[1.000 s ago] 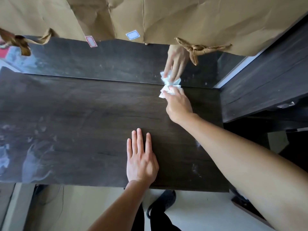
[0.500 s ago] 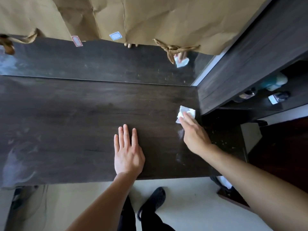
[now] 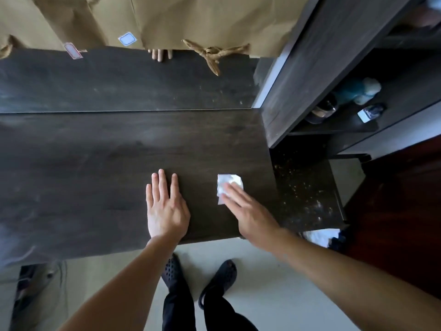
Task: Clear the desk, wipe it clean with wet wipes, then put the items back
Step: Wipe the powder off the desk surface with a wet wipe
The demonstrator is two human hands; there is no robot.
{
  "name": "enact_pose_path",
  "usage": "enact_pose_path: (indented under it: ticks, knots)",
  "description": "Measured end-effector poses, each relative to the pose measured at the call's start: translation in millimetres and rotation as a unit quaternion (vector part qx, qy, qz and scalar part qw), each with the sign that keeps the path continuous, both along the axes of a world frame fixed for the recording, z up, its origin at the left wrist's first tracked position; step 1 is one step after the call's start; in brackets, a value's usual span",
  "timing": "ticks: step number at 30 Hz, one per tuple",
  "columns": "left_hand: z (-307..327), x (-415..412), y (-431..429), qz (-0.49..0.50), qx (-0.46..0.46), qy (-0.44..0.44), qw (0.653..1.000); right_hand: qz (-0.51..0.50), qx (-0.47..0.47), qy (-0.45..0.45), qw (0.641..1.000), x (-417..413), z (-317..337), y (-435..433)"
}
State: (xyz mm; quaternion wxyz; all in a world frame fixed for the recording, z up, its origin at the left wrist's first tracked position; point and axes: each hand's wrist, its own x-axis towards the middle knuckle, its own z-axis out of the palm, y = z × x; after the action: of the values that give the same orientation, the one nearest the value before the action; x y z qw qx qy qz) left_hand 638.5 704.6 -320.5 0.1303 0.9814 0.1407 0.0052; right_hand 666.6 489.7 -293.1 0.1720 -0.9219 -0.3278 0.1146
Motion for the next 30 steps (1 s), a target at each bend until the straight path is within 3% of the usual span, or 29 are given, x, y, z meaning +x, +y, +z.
enact_pose_path:
  ticks: [2, 6, 9, 12, 17, 21, 23, 25, 28, 30]
  knots:
    - [2, -9, 9, -0.033, 0.003, 0.010, 0.999, 0.003, 0.009, 0.000, 1.000, -9, 0, -30]
    - [4, -33, 35, -0.067, 0.025, 0.015, 0.997, -0.205, -0.006, -0.003, 0.979, 29, -2, -49]
    - [7, -40, 44, -0.069, 0.026, 0.028, 0.997, -0.152, -0.007, 0.011, 0.988, -10, -2, -11]
    - [8, -49, 69, -0.075, 0.038, 0.041, 0.996, -0.090, 0.010, 0.010, 0.996, -48, 2, -26]
    - [5, -62, 105, -0.038, 0.028, 0.023, 0.999, -0.272, -0.023, -0.013, 0.962, -84, -5, -16]
    - [4, -62, 106, -0.056, 0.034, 0.027, 0.997, -0.138, 0.034, 0.002, 0.990, -122, -6, 69]
    - [5, -61, 113, -0.073, 0.039, 0.031, 0.996, -0.098, 0.037, 0.001, 0.994, -114, 1, 63]
    - [5, -61, 117, -0.089, 0.047, 0.033, 0.994, -0.159, 0.020, -0.019, 0.987, -92, 1, 24]
    - [4, -61, 120, -0.097, 0.054, 0.031, 0.993, -0.348, -0.055, -0.019, 0.936, -58, -3, -28]
    - [4, -61, 120, -0.100, 0.056, 0.031, 0.993, -0.387, -0.071, -0.014, 0.919, -55, -6, -12]
